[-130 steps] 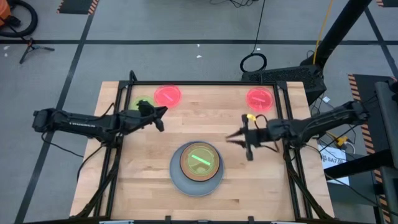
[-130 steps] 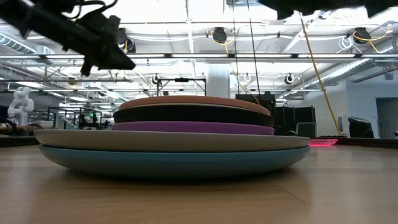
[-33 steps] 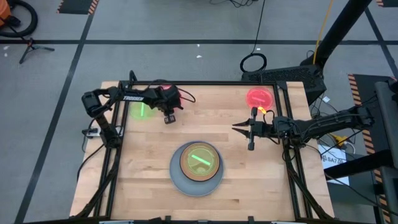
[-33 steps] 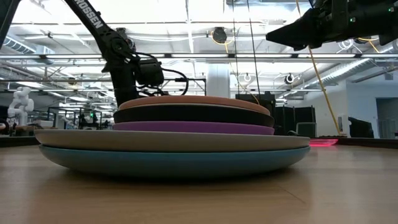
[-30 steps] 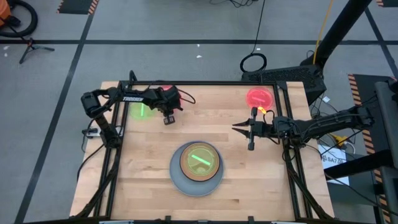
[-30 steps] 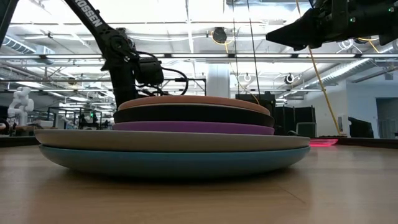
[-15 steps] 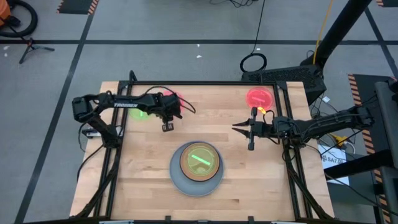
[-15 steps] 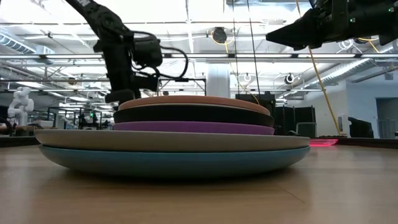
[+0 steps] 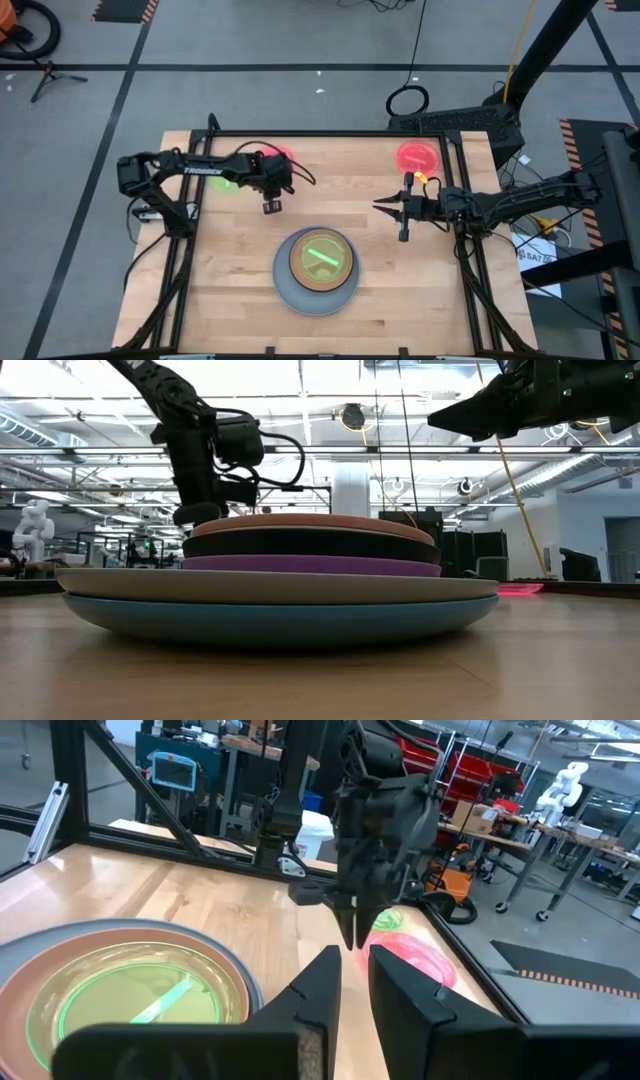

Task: Stack plastic plates
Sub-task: Stack the left red transparent plate on top of the green transparent plate

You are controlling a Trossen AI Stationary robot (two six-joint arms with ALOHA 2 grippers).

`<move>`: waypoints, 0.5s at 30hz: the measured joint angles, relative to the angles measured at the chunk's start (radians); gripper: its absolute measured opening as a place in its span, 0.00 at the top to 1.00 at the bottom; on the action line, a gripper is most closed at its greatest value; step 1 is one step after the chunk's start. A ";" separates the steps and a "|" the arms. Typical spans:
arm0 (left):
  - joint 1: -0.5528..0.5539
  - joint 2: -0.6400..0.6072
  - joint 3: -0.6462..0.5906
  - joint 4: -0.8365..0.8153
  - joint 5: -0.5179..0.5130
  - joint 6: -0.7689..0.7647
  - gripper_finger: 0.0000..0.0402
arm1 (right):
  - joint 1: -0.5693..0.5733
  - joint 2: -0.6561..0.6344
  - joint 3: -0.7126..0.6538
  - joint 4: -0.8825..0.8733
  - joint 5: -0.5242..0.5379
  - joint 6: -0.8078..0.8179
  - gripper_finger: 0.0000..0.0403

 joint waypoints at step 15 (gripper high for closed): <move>0.071 0.009 0.000 0.078 -0.018 0.010 0.66 | 0.000 0.000 0.000 -0.013 -0.001 0.000 0.88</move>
